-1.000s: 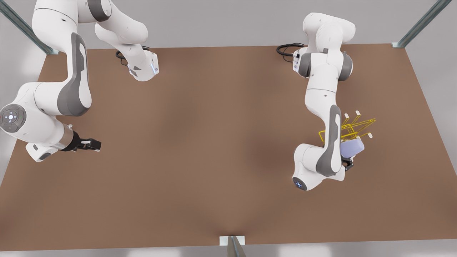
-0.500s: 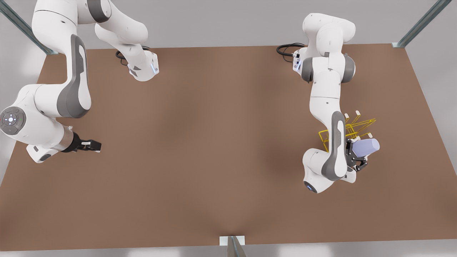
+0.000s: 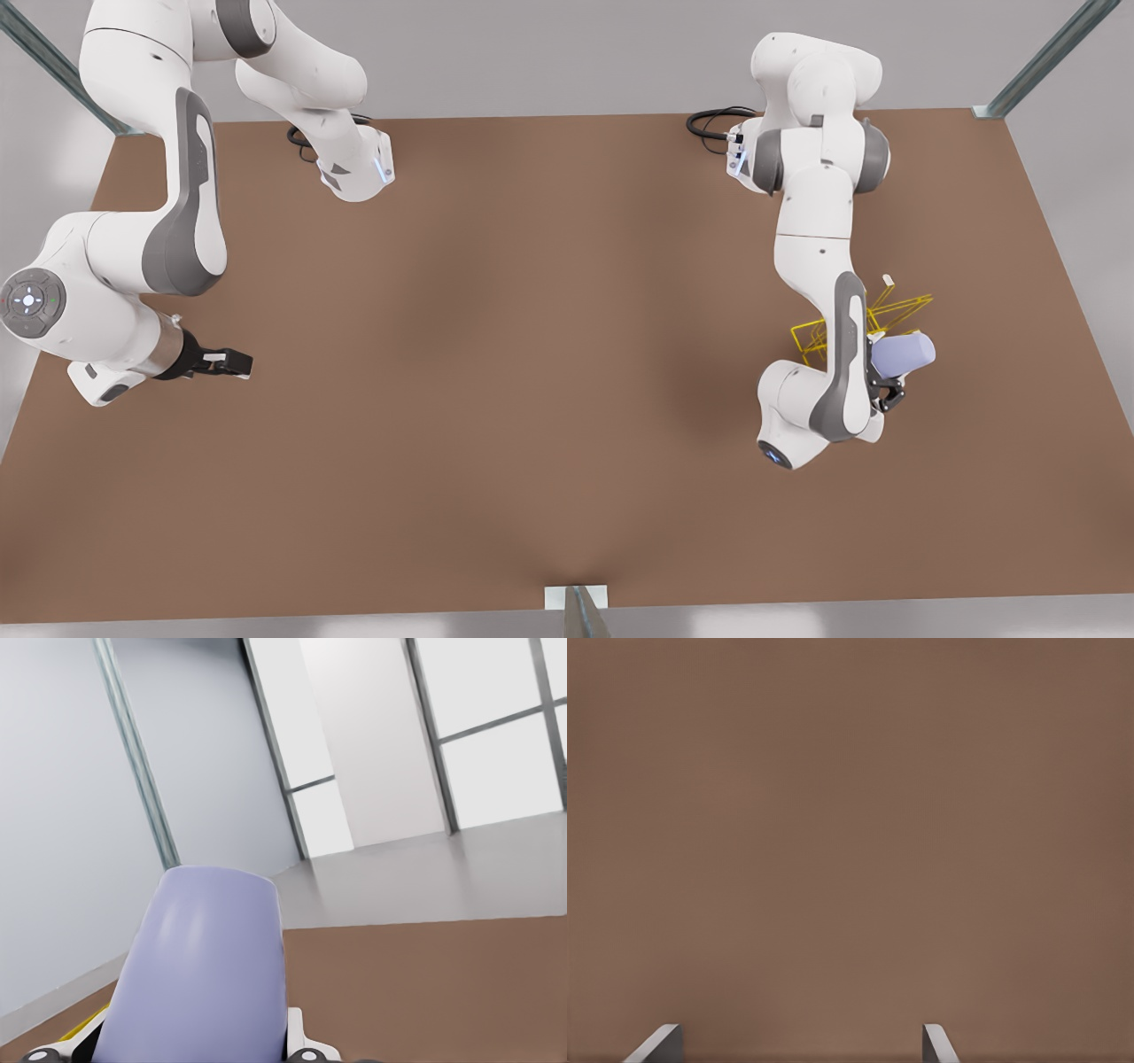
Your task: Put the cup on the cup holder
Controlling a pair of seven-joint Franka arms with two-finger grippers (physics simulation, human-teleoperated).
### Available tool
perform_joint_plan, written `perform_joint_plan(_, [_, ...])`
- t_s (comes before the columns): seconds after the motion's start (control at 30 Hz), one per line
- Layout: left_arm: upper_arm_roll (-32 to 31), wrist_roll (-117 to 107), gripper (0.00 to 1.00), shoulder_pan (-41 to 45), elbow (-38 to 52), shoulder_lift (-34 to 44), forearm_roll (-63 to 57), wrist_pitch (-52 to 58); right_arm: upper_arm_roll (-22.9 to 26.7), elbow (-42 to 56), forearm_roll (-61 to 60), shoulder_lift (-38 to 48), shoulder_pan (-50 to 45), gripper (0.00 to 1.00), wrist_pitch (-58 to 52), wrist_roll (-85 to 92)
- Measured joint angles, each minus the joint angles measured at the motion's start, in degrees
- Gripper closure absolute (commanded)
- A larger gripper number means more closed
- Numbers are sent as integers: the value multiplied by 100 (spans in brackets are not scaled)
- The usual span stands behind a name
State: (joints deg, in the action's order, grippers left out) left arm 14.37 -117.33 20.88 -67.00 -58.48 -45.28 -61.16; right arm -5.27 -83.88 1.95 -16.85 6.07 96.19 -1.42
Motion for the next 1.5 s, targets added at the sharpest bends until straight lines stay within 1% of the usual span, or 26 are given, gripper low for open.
perform_joint_plan(0.13, [-10,-135,16,59,-520,260,12,-224,0,0,2,0,0,0,1,-1])
perform_joint_plan(0.4, [-32,-394,16,155,-759,325,27,-387,0,0,-6,-8,0,0,0,0])
perform_joint_plan(0.47, [-33,-446,0,168,-847,396,27,-406,0,0,-6,-9,2,0,0,1])
perform_joint_plan(0.77, [-34,-622,0,455,-894,489,177,-361,0,0,-6,-9,0,0,1,1])
perform_joint_plan(0.97, [-36,-704,0,762,-838,763,587,-224,0,0,-6,-9,0,0,5,0])
perform_joint_plan(1.03, [-55,-719,0,957,-804,1092,940,-163,0,0,-6,-15,0,0,6,0])
perform_joint_plan(1.1, [-390,-600,0,1030,-414,1828,1735,-331,0,7,-7,-38,6,0,6,1])
perform_joint_plan(1.17, [-452,-100,0,802,-275,2813,2944,-749,0,26,-6,-49,9,0,7,1])
perform_joint_plan(1.23, [-410,800,0,338,-256,3330,3852,-1063,0,33,-6,-52,9,0,7,2])
perform_joint_plan(1.3, [-281,1955,0,-512,-278,3454,4599,-1325,0,35,-6,-53,9,0,7,2])
perform_joint_plan(1.33, [-339,2494,0,-664,-232,3453,4840,-1476,0,35,-6,-53,9,0,7,2])
perform_joint_plan(1.5, [-585,4764,0,-606,-161,3213,5448,-2429,0,44,-7,-53,6,0,6,3])
